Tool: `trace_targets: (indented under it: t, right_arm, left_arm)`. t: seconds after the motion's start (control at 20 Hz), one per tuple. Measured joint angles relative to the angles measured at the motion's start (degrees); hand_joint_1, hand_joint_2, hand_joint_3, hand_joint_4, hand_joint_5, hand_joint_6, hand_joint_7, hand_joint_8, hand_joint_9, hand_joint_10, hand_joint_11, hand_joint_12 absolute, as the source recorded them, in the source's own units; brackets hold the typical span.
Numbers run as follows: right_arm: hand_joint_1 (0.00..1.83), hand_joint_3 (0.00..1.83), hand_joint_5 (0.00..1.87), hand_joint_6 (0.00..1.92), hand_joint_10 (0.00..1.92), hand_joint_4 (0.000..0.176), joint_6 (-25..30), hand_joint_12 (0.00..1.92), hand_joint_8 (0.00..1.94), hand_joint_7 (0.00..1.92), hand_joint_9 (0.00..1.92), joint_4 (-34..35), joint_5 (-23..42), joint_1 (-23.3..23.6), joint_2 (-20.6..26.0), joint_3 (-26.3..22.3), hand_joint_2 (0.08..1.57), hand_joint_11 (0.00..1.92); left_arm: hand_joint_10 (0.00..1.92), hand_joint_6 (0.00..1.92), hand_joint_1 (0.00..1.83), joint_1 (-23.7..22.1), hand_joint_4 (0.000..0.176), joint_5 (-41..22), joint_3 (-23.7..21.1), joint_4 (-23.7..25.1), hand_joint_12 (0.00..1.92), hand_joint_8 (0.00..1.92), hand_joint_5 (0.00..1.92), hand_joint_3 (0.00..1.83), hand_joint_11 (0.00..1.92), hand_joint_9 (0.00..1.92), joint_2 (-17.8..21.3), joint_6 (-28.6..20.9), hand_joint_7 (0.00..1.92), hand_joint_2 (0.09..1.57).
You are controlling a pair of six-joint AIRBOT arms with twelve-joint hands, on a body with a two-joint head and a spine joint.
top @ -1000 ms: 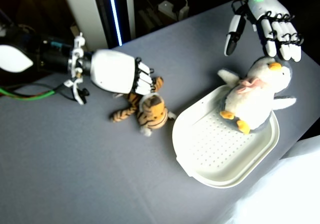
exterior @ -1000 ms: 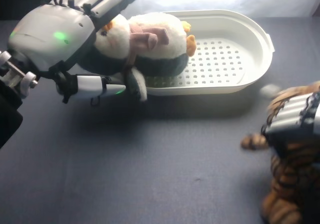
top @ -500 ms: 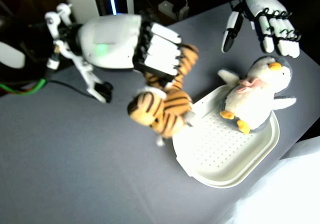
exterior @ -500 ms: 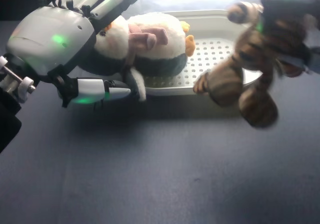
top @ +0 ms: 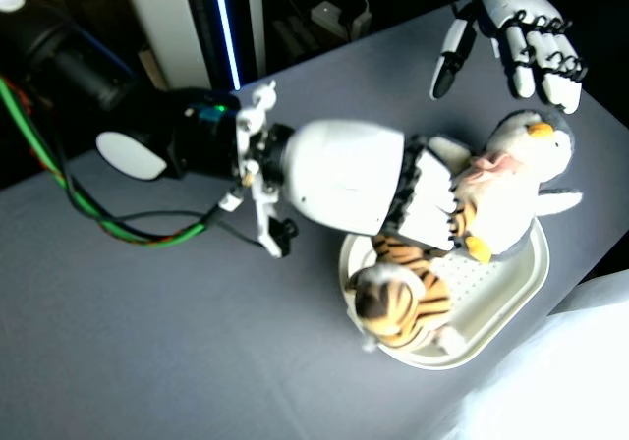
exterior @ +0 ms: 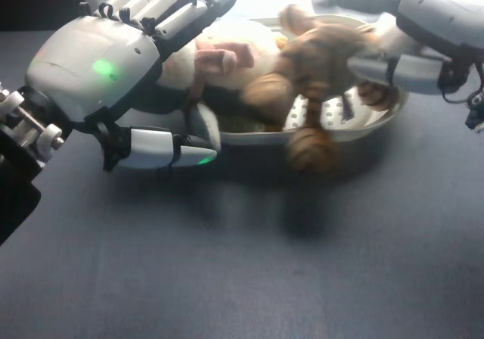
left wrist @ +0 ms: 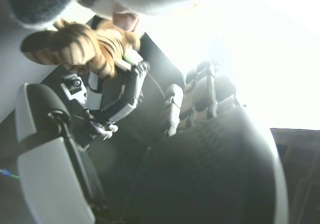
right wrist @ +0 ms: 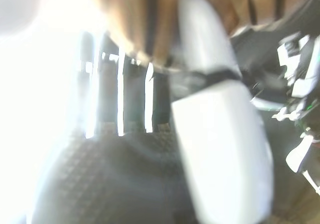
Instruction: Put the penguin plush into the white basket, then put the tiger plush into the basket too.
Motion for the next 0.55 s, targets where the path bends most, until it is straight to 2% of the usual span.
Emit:
trace_targets:
  t: [0.05, 0.1, 0.15, 0.2, 0.25, 0.3, 0.35, 0.4, 0.45, 0.5, 0.55]
  right_arm:
    - [0.88, 0.00, 0.00, 0.00, 0.00, 0.149, 0.0, 0.00, 0.00, 0.00, 0.00, 0.6, 0.6, -0.2, 0.1, 0.0, 1.28, 0.00]
    - [0.92, 0.00, 0.00, 0.00, 0.00, 0.149, 0.0, 0.00, 0.00, 0.00, 0.00, 1.6, 1.4, -0.7, 0.1, -0.2, 1.27, 0.00]
    - [0.88, 0.00, 0.00, 0.00, 0.00, 0.138, 0.5, 0.00, 0.00, 0.00, 0.00, 3.0, 2.0, -1.9, 0.2, -1.0, 1.26, 0.00]
    - [0.87, 0.00, 0.00, 0.00, 0.00, 0.145, 1.6, 0.00, 0.00, 0.00, 0.00, 3.6, 3.5, -3.7, 0.7, -2.1, 1.26, 0.00]
    - [0.82, 0.00, 0.00, 0.00, 0.00, 0.132, 3.3, 0.00, 0.00, 0.00, 0.00, 3.9, 6.1, -6.1, 1.9, -3.8, 1.29, 0.00]
    - [0.82, 0.00, 0.00, 0.00, 0.00, 0.132, 5.2, 0.00, 0.00, 0.00, 0.00, 3.9, 9.2, -8.8, 3.4, -5.4, 1.29, 0.00]
    - [1.01, 0.00, 0.00, 0.00, 0.00, 0.133, 8.0, 0.00, 0.00, 0.00, 0.00, 5.2, 14.5, -12.3, 5.6, -7.3, 1.28, 0.00]
    - [1.01, 0.00, 0.00, 0.00, 0.00, 0.133, 8.8, 0.00, 0.00, 0.00, 0.00, 7.2, 17.7, -13.7, 6.1, -7.9, 1.28, 0.00]
    - [1.00, 0.00, 0.01, 0.00, 0.00, 0.140, 10.0, 0.00, 0.00, 0.00, 0.00, 11.1, 24.9, -16.3, 7.1, -9.4, 1.27, 0.00]
    - [0.87, 0.00, 0.01, 0.00, 0.00, 0.146, 10.2, 0.00, 0.01, 0.03, 0.01, 13.1, 31.0, -18.7, 8.0, -10.7, 1.24, 0.00]
    - [0.87, 0.00, 0.01, 0.00, 0.00, 0.146, 10.2, 0.00, 0.01, 0.03, 0.01, 13.6, 33.8, -19.8, 8.3, -11.4, 1.24, 0.00]
  left_arm:
    - [0.00, 0.00, 0.81, 0.5, 0.130, -0.7, 0.0, 0.0, 0.00, 0.00, 0.00, 0.00, 0.00, 0.00, 0.0, -0.9, 0.00, 0.82]
    - [0.00, 0.00, 0.85, 1.0, 0.128, -1.7, 0.0, -0.2, 0.01, 0.00, 0.00, 0.00, 0.03, 0.00, 0.0, -1.3, 0.00, 0.81]
    - [0.00, 0.00, 0.91, 2.1, 0.146, -3.3, -0.5, -0.8, 0.01, 0.00, 0.00, 0.00, 0.02, 0.00, 0.3, -2.2, 0.00, 0.81]
    - [0.00, 0.00, 0.90, 3.4, 0.122, -5.7, -1.2, -1.2, 0.02, 0.00, 0.00, 0.00, 0.03, 0.00, 0.9, -3.6, 0.00, 0.81]
    - [0.00, 0.00, 0.88, 5.4, 0.125, -8.6, -2.1, -1.4, 0.02, 0.00, 0.00, 0.00, 0.04, 0.00, 1.7, -4.9, 0.00, 0.81]
    - [0.00, 0.00, 0.88, 7.6, 0.125, -11.9, -3.1, -1.6, 0.02, 0.00, 0.00, 0.00, 0.04, 0.00, 2.4, -6.2, 0.00, 0.81]
    - [0.00, 0.00, 0.81, 10.5, 0.163, -16.6, -4.1, -3.0, 0.02, 0.00, 0.00, 0.00, 0.03, 0.00, 3.1, -7.5, 0.00, 0.81]
    - [0.00, 0.00, 0.81, 11.7, 0.163, -18.7, -4.4, -3.7, 0.02, 0.00, 0.00, 0.00, 0.03, 0.00, 3.3, -8.0, 0.00, 0.81]
    - [0.00, 0.00, 0.82, 13.5, 0.159, -22.9, -5.1, -4.6, 0.02, 0.00, 0.00, 0.00, 0.03, 0.00, 3.4, -9.0, 0.00, 0.81]
    - [0.00, 0.00, 0.90, 14.8, 0.173, -26.3, -5.9, -4.8, 0.01, 0.00, 0.00, 0.00, 0.00, 0.00, 3.4, -9.7, 0.00, 0.82]
    - [0.00, 0.00, 0.90, 15.8, 0.173, -27.9, -6.4, -4.8, 0.01, 0.00, 0.00, 0.00, 0.00, 0.00, 3.6, -9.8, 0.00, 0.82]
